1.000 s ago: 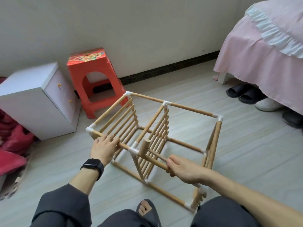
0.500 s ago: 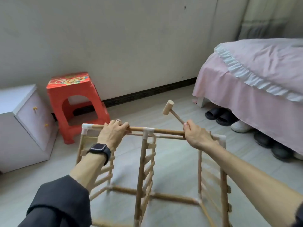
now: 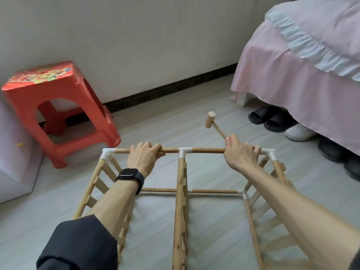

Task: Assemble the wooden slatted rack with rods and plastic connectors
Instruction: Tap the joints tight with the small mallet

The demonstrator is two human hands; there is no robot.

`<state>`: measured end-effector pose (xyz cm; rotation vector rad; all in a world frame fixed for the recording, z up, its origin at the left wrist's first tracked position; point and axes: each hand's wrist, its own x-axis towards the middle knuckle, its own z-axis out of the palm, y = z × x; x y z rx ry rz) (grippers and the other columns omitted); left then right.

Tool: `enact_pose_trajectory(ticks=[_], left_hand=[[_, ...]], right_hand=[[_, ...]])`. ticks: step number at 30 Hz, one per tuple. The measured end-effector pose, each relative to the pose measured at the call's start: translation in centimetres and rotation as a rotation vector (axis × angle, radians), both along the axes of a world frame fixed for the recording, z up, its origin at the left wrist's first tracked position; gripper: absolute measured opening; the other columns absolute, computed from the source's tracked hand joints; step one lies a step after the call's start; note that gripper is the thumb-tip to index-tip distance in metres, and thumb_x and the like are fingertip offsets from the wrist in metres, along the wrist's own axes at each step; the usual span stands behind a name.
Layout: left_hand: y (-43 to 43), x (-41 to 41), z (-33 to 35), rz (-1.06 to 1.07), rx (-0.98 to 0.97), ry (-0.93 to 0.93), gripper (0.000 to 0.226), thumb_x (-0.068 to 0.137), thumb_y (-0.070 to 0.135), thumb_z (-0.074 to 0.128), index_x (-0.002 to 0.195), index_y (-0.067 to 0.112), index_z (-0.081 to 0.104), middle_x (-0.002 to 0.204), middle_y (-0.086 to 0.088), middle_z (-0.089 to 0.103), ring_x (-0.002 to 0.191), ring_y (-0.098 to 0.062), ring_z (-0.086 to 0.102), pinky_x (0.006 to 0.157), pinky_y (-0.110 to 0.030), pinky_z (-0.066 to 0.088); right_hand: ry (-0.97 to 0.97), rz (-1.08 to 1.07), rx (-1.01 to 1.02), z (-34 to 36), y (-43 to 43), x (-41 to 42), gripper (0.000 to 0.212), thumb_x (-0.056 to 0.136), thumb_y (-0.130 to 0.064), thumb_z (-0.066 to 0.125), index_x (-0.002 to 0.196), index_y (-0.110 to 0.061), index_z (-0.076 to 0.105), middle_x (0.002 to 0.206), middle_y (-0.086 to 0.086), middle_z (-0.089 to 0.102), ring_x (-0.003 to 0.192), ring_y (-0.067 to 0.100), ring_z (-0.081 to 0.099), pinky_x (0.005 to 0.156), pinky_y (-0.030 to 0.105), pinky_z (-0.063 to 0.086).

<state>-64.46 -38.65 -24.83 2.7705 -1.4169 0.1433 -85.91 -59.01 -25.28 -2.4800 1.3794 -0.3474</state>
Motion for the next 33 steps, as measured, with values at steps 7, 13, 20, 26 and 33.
enact_pose_trajectory(ticks=[7, 13, 20, 26, 33], left_hand=[[-1.0, 0.4, -1.8, 0.037, -0.05, 0.038, 0.036, 0.104, 0.05, 0.039, 0.129, 0.032, 0.057, 0.109, -0.001, 0.059, 0.102, -0.025, 0.049, 0.101, -0.044, 0.035], [-0.8, -8.4, 0.6, 0.345, -0.479, 0.58, 0.05, 0.097, 0.04, 0.045, 0.142, 0.019, 0.045, 0.141, -0.008, 0.046, 0.13, -0.028, 0.042, 0.107, -0.048, 0.041], [-1.0, -14.9, -0.3, 0.416, -0.18, 0.614, 0.028, 0.092, 0.023, 0.048, 0.116, 0.016, 0.034, 0.094, -0.005, 0.062, 0.082, -0.031, 0.057, 0.073, -0.039, 0.048], [-1.4, -15.1, -0.2, 0.426, -0.213, 0.602, 0.027, 0.088, 0.01, 0.051, 0.104, 0.016, 0.029, 0.088, -0.005, 0.052, 0.093, -0.036, 0.06, 0.072, -0.036, 0.042], [-1.3, -15.0, -0.4, 0.416, -0.233, 0.591, 0.028, 0.087, 0.008, 0.051, 0.106, 0.014, 0.031, 0.071, 0.001, 0.042, 0.078, -0.031, 0.048, 0.07, -0.036, 0.039]], right_hand=[[-0.049, 0.03, 0.02, -1.1, -0.9, -0.1, 0.034, 0.109, -0.036, 0.013, 0.097, -0.022, 0.042, 0.078, -0.002, 0.056, 0.091, 0.027, 0.05, 0.089, 0.043, 0.023], [-0.341, 0.057, 0.09, 0.9, 1.9, -2.1, 0.035, 0.11, -0.032, 0.024, 0.1, -0.015, 0.054, 0.092, -0.001, 0.059, 0.095, 0.023, 0.052, 0.086, 0.039, 0.033], [-0.295, 0.299, 0.169, 3.5, 7.1, -3.8, 0.027, 0.109, -0.03, 0.029, 0.104, -0.019, 0.053, 0.075, -0.001, 0.06, 0.072, 0.022, 0.058, 0.066, 0.048, 0.049], [-0.075, 0.386, 0.016, 3.8, 7.7, -2.5, 0.033, 0.107, -0.037, 0.034, 0.115, -0.025, 0.063, 0.097, 0.0, 0.071, 0.096, 0.031, 0.063, 0.075, 0.044, 0.051], [-0.179, 0.447, -0.167, 4.2, 7.9, -0.5, 0.027, 0.107, -0.033, 0.035, 0.109, -0.021, 0.059, 0.082, -0.002, 0.06, 0.078, 0.031, 0.061, 0.061, 0.041, 0.046]])
